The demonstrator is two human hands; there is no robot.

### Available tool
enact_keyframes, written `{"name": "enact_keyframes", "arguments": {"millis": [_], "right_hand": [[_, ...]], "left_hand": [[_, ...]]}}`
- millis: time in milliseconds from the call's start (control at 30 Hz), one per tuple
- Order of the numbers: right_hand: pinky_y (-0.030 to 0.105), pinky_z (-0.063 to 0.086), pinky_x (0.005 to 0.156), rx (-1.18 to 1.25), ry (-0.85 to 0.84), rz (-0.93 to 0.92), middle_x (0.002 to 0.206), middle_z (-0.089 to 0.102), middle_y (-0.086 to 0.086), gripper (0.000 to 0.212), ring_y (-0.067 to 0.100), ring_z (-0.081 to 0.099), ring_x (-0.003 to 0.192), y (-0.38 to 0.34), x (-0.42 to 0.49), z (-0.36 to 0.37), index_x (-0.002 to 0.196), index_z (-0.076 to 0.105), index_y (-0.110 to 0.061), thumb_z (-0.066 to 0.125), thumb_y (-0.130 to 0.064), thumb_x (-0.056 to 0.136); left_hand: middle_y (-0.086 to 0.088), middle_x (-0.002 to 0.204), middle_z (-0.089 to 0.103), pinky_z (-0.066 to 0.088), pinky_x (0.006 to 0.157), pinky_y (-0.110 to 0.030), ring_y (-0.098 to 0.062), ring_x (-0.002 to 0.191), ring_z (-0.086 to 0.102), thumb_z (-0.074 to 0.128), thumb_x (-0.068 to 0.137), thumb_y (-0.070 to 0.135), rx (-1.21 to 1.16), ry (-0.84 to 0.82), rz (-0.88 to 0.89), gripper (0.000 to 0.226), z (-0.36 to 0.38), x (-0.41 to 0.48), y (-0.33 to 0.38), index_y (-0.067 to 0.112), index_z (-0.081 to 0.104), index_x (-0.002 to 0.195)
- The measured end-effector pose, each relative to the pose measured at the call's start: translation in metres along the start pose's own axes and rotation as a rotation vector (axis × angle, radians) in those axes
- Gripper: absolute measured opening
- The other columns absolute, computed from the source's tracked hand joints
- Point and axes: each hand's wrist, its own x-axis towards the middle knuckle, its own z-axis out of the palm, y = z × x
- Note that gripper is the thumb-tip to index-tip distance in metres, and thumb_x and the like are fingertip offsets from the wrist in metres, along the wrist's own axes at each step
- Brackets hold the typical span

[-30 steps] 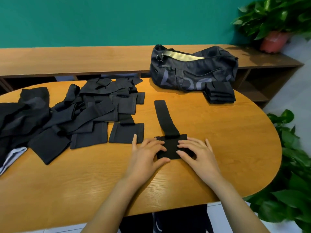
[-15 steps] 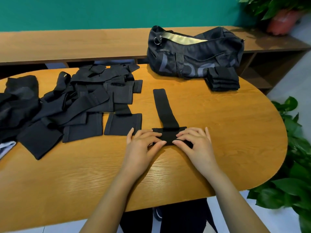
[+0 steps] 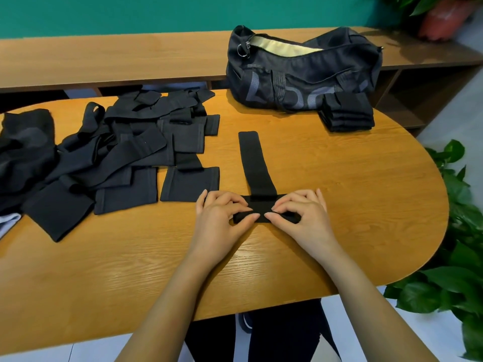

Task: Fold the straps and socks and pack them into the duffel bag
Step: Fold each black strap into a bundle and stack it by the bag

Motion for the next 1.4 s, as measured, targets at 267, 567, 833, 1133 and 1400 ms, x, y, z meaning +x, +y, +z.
{"name": "enact_keyframes", "arguments": {"millis": [267,567,833,1133,1400], "right_hand": [[0.058,0.020,0.111,-0.034,0.035,-0.021,0.102,0.056,-0.028,0.042,0.003,0.039,0.111,-0.0028,-0.0004,-0.0021,0.093,0.070,-0.040,0.053,-0.072,0.072],[0.056,0.022,0.113,-0.059,0.087,0.020,0.088,0.055,-0.020,0.047,0.006,0.045,0.099,-0.0060,-0.0006,-0.0031,0.095,0.074,-0.026,0.049,-0.062,0.079],[0.055,0.036,0.105,0.114,0.095,0.109,0.090,0.050,-0.023,0.027,-0.024,0.038,0.099,-0.0018,-0.0002,-0.0033,0.102,0.049,-0.028,0.069,-0.037,0.086],[0.050,0.028,0.112,-0.044,0.078,0.090,0.100,0.051,-0.017,0.034,-0.005,0.031,0.101,-0.0038,-0.0003,-0.0037,0.114,0.060,-0.028,0.064,-0.047,0.086],[0.051,0.039,0.103,0.038,0.169,0.125,0.078,0.055,-0.015,0.034,0.007,0.050,0.088,-0.0023,0.0002,-0.0016,0.111,0.061,-0.020,0.069,-0.038,0.084]], "left_hand": [[0.020,0.092,0.059,0.015,0.115,-0.038,-0.005,0.102,0.046,0.064,0.088,0.034,-0.034,0.041,-0.040,0.015,0.0002,0.0009,-0.0018,0.023,0.075,0.087],[0.028,0.097,0.055,0.010,0.115,-0.035,0.001,0.105,0.041,0.062,0.080,0.054,-0.011,-0.007,-0.006,0.030,-0.0003,-0.0004,-0.0011,0.031,0.074,0.094],[0.026,0.109,0.055,0.009,0.114,-0.034,-0.001,0.113,0.041,0.068,0.085,0.033,-0.011,0.015,0.007,0.016,-0.0003,-0.0006,-0.0015,0.028,0.072,0.100],[0.017,0.100,0.055,0.030,0.109,-0.045,0.000,0.104,0.039,0.060,0.091,0.037,-0.100,0.042,-0.144,0.022,-0.0029,0.0009,0.0012,0.032,0.055,0.111],[0.012,0.086,0.055,0.026,0.110,-0.033,-0.005,0.093,0.052,0.069,0.087,0.027,-0.080,0.116,-0.175,0.068,0.0013,0.0000,-0.0033,0.026,0.031,0.144]]}}
